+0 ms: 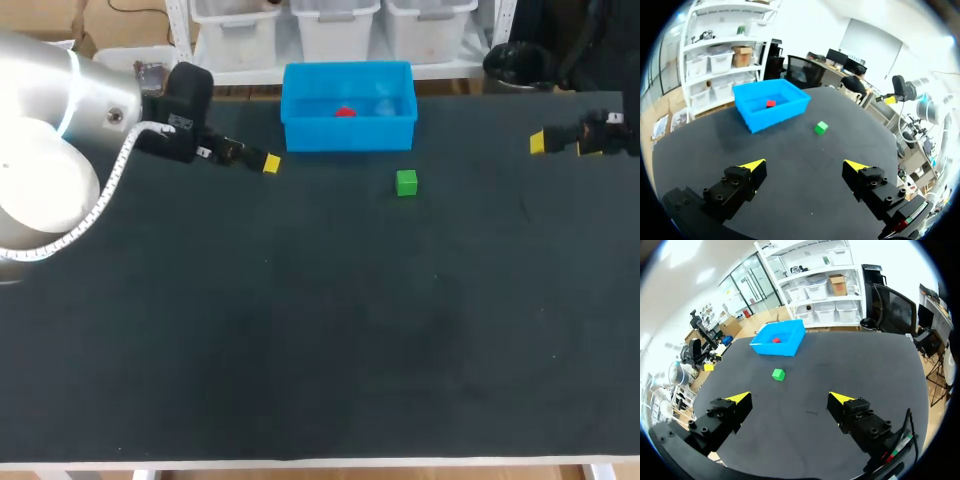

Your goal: Use the left arm to pick the red cube and place it into the blue plastic box first, then use the right arm to grasp the green cube and put it into the same blue plastic box after the first action is fully finished.

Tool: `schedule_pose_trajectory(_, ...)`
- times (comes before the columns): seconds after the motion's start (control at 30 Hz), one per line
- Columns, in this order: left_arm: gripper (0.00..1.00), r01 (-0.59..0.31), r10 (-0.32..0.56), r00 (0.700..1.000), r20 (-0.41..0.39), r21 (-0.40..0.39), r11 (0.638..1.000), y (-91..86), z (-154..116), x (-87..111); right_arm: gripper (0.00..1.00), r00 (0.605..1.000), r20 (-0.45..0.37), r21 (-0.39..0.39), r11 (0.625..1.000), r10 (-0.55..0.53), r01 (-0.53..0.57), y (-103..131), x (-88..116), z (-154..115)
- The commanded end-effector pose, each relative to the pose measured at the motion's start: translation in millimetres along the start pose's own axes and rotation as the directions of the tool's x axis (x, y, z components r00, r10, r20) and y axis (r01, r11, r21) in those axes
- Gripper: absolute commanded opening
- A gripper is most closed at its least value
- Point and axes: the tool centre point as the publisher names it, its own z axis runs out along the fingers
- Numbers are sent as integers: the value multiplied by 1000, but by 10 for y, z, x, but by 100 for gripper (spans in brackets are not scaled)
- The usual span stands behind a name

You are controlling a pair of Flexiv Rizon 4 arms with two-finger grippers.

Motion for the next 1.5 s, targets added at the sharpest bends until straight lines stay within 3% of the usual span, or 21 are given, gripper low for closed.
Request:
schedule_pose_trajectory(0.03,100,-2,2,1000,27,3,1000,0,-5,28,100,998,-54,3,1000,-11,11,21,-256,145)
schedule_pose_trajectory(0.13,100,-2,2,1000,27,3,1000,0,-5,28,100,994,-103,11,999,-45,47,69,-418,246)
schedule_pose_trajectory(0.3,100,-2,2,1000,27,3,1000,0,-5,28,100,974,-220,96,993,-50,73,109,-592,421)
schedule_pose_trajectory(0.57,100,-2,2,1000,27,3,1000,0,-5,28,100,911,-412,259,954,-31,150,142,-536,743)
schedule_pose_trajectory(0.7,100,-2,2,1000,27,3,1000,0,-5,28,100,902,-432,324,937,25,129,132,-457,918)
schedule_pose_trajectory(1.0,100,-2,2,1000,27,3,1000,0,-5,28,100,867,-487,345,935,106,79,280,-339,1304)
schedule_pose_trajectory(1.23,100,-2,2,1000,27,3,1000,0,-5,28,100,855,-495,375,925,151,54,237,-233,1612)
schedule_pose_trajectory(1.5,100,-2,2,1000,27,3,1000,0,-5,28,100,845,-523,360,928,116,96,374,-155,1898)
